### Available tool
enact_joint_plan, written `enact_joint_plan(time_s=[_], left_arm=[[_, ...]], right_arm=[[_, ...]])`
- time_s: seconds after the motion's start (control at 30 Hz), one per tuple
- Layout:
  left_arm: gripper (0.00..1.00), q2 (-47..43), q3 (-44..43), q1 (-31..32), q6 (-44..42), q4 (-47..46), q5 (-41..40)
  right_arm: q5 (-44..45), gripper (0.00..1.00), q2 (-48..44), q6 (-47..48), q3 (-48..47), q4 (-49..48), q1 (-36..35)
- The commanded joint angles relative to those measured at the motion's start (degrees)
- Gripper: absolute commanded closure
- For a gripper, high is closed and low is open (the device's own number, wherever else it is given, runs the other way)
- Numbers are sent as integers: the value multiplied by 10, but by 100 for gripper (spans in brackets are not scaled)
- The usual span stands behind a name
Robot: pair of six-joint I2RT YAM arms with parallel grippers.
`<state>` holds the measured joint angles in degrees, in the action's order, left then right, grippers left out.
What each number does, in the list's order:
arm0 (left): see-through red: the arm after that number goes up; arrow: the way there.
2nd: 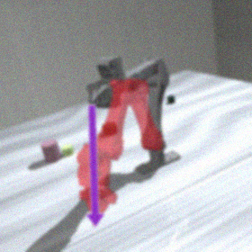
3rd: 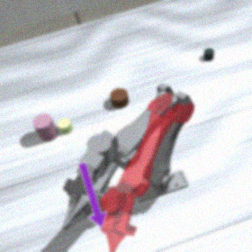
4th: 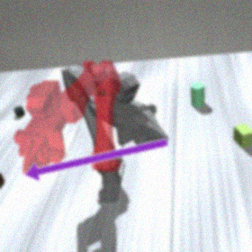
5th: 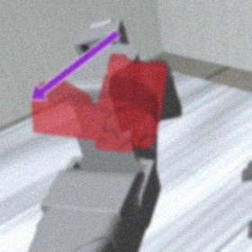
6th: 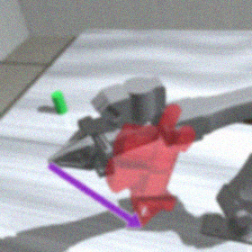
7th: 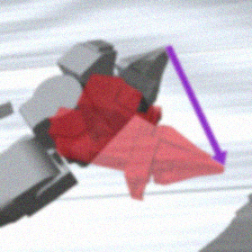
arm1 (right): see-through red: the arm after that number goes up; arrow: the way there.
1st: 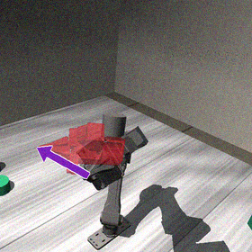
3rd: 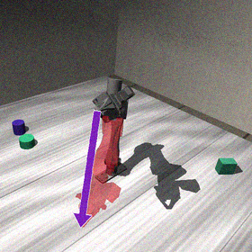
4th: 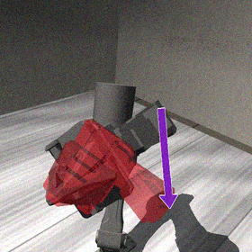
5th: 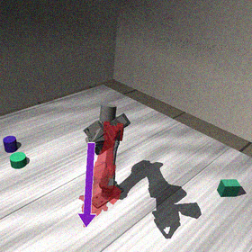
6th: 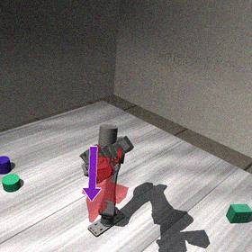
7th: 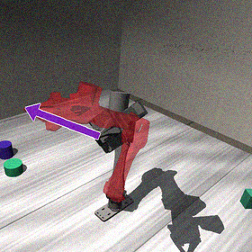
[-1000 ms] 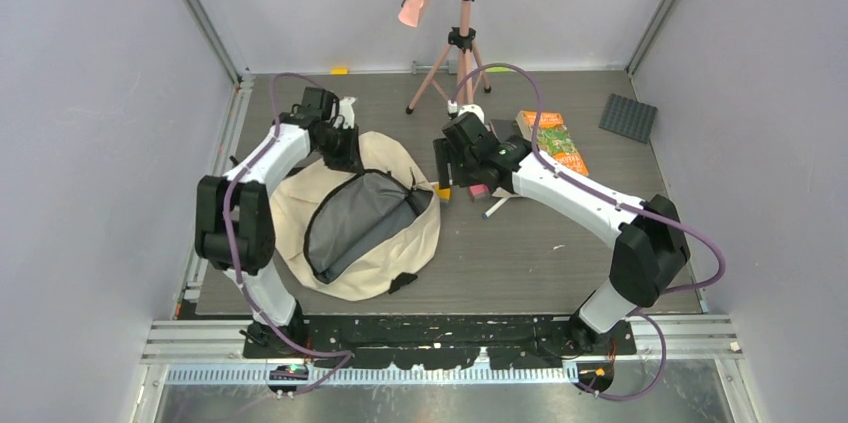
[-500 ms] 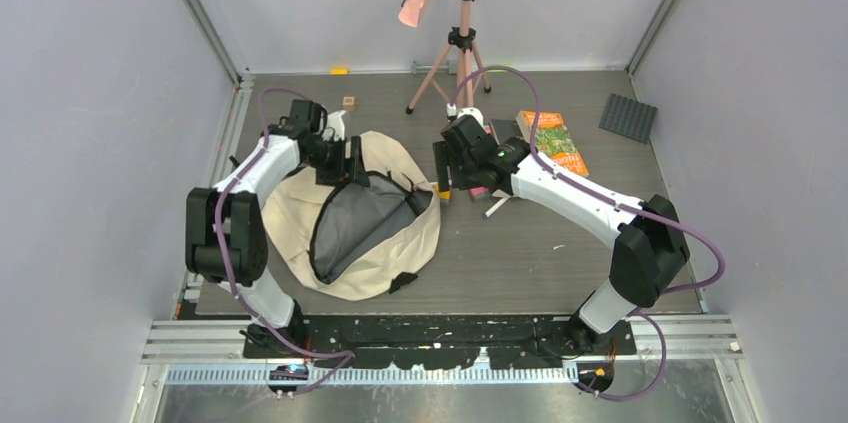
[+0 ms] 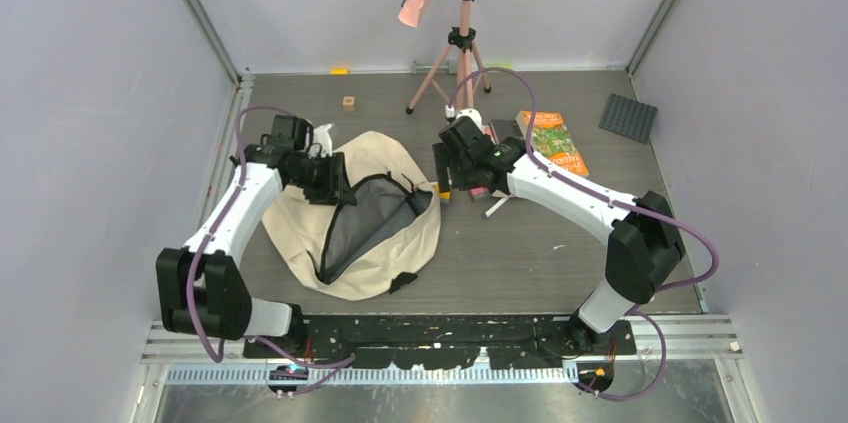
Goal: Pack the student bag
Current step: Unzip the student bag at the center of the board, then pick up the book from the center of the board.
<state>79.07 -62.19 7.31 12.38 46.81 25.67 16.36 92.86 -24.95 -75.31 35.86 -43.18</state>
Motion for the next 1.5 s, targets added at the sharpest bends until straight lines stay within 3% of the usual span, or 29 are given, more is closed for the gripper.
enact_joint_plan(time_s=[0.0,0.13,0.2,0.53,0.9,1.23,1.47], left_arm=[[69,-42,12,-2,7,42,-2],[94,-57,-5,-3,12,37,-2],[100,-58,-21,-2,18,28,4],[100,-27,-121,-2,58,-8,47],[100,-1,-147,-3,114,-69,42],[100,8,-177,-12,100,-47,43],[100,1,-169,-17,101,-42,40]], right_arm=[[55,22,-28,18,-9,7,-2],[101,18,-49,37,-3,30,1],[116,16,-64,41,8,41,12],[138,12,-108,140,38,57,106],[130,24,-4,178,0,-25,83],[205,36,126,213,-55,-51,62],[256,37,175,240,-56,-77,62]])
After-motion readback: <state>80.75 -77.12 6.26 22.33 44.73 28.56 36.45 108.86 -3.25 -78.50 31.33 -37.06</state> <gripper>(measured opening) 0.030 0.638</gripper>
